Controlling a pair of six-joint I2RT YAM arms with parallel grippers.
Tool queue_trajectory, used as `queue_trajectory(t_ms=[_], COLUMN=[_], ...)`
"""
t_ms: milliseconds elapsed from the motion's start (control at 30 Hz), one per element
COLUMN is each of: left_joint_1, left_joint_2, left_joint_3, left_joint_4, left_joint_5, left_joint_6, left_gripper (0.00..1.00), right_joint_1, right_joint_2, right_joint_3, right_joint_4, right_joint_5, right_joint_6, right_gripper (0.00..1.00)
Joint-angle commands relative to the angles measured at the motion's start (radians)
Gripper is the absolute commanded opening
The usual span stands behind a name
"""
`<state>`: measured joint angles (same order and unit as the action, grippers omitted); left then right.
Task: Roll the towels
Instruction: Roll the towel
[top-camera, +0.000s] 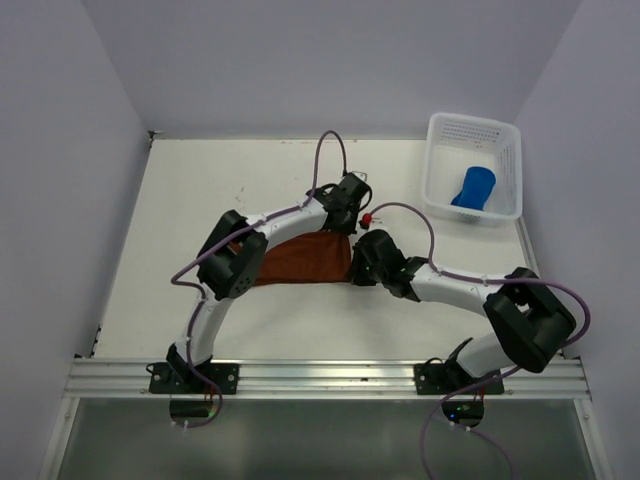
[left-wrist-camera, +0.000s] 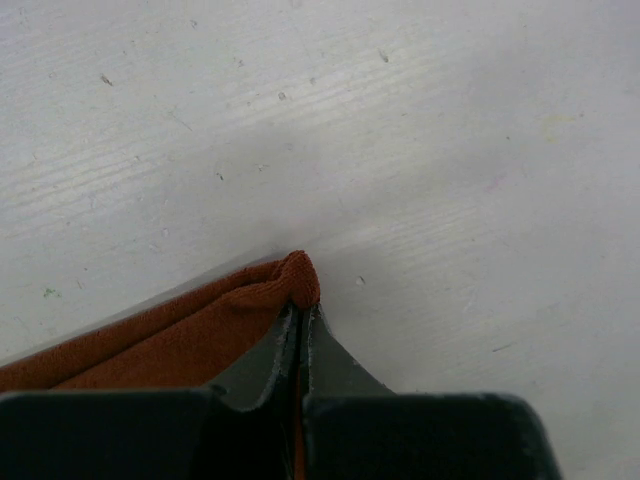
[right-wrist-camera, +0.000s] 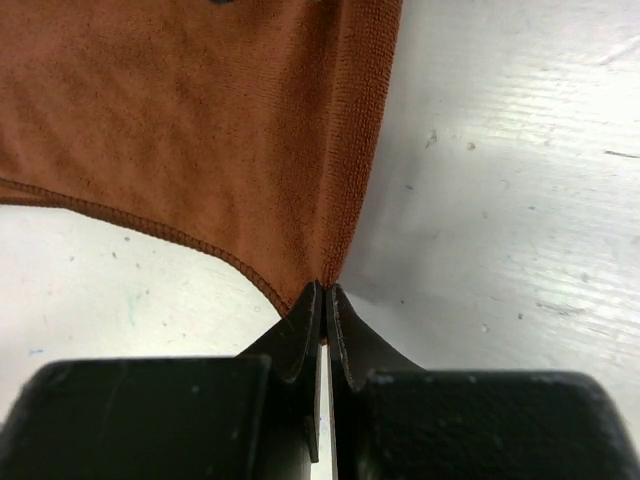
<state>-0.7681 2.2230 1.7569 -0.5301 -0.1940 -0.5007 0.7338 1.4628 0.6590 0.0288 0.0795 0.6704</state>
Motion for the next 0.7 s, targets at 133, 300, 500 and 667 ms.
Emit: queue_trajectory(t_ms=[133,300,500,667], left_joint_1=[0.039,0.053,0.064,0.076], left_joint_2=[-0.141,-0.149,-0.164,-0.180], left_joint_3=[-0.099,-0.129,-0.162,-0.195], left_joint_4=[0.283,0.298,0.317,0.334], left_joint_5=[0.103,0.134,0.149,0.151], left_joint_6=[-0.067,-0.058,-0.042,-0.035], left_gripper=[0.00,0.00,0.00,0.00], right_joint_1=[0.027,0.030,0.035,0.039], right_joint_2=[-0.042,-0.045,-0.048,-0.047], right_joint_3=[0.045,0.054,0.080,0.094], right_joint_4=[-0.182,-0.164,-0.162,-0.142], right_joint_5=[0.140,0.111,0.091,0.062], right_joint_6=[-0.069,-0.084,-0.081,-0.072], right_gripper=[0.00,0.00,0.00,0.00])
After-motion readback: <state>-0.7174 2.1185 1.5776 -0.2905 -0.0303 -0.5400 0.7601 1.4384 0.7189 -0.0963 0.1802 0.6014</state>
